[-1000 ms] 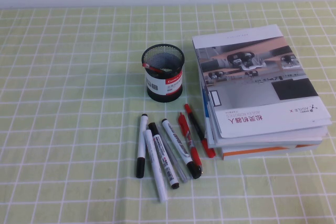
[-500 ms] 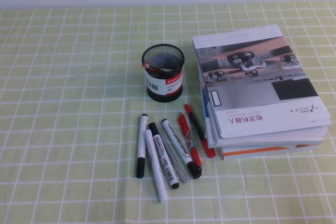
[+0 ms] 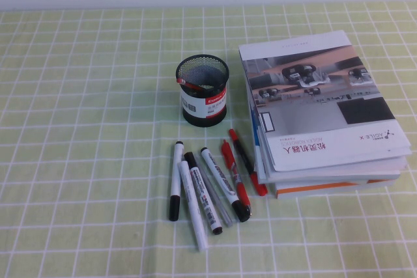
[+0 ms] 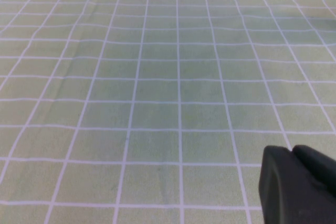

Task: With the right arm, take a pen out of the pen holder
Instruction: 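Take a marker out of the pen holder and lay it on the table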

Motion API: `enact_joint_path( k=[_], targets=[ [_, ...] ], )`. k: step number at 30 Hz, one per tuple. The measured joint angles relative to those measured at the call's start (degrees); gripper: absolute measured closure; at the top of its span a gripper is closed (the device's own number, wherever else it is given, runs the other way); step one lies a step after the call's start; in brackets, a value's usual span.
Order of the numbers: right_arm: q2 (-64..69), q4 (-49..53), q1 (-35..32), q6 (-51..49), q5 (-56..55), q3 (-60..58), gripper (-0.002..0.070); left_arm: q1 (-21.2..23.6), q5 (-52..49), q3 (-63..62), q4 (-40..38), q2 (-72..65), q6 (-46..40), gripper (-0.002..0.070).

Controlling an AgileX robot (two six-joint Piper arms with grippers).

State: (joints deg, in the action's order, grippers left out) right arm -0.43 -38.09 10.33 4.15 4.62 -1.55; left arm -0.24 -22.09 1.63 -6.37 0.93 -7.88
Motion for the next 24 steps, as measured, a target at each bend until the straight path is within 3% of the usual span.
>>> enact_joint_path(
  k=[13,24],
  targets=[
    [1.6,-3.5,0.0,0.0,5.6,1.1,0.0689,0.0,0.0,0.0,0.0,0.0,0.0,0.068],
    [27.6,5.3,0.0,0.0,22.5,20.1,0.0689,0.0,0.0,0.0,0.0,0.0,0.0,0.068]
  ],
)
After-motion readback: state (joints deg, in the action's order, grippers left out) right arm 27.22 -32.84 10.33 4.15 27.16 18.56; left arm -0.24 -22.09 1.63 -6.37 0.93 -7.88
